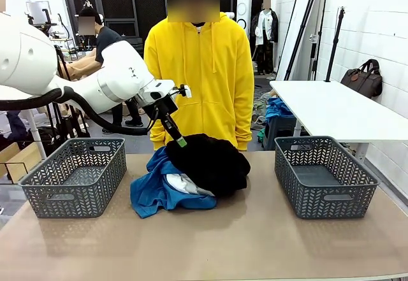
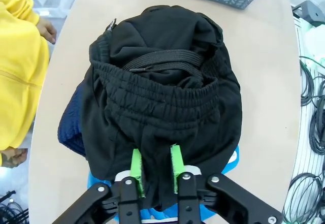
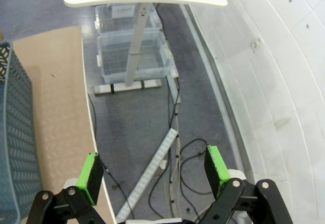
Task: Sort the tops and bottoms.
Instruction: Lift clothes from the center of the table with your left hand.
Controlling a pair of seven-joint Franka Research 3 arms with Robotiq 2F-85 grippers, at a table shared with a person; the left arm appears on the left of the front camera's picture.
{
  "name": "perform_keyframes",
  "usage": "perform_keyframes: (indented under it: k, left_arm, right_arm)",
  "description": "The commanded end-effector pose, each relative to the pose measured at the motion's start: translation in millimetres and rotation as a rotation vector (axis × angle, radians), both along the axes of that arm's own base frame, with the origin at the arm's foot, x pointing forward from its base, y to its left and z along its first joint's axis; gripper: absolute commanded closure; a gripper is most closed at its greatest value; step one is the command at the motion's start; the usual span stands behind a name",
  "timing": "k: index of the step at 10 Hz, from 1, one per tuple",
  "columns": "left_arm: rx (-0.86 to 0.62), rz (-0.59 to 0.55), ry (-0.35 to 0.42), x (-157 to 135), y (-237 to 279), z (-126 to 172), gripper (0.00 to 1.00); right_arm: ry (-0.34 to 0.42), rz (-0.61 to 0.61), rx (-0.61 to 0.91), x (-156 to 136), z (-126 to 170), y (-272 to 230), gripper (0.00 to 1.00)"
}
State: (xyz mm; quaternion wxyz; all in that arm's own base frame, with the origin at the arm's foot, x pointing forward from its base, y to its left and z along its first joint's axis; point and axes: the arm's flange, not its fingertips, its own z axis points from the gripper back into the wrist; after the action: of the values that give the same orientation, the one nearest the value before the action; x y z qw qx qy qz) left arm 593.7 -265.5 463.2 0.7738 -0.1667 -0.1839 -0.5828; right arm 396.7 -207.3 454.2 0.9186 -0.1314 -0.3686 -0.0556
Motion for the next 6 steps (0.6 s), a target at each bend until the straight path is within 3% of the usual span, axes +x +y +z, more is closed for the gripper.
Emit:
perform_keyframes:
  k: [1, 6]
  left_arm:
    - [-0.027, -0.039, 0.008, -2.8, 7.7, 0.7, 1.00]
    - [-0.049, -0.064, 0.037, -11.0, 9.6, 10.0, 1.00]
  right_arm:
    - [0.012, 0.003, -0.001, -1.1, -0.4, -0.3, 0.00]
    - [0.012, 0.003, -0.001, -1.1, -0.4, -0.3, 0.00]
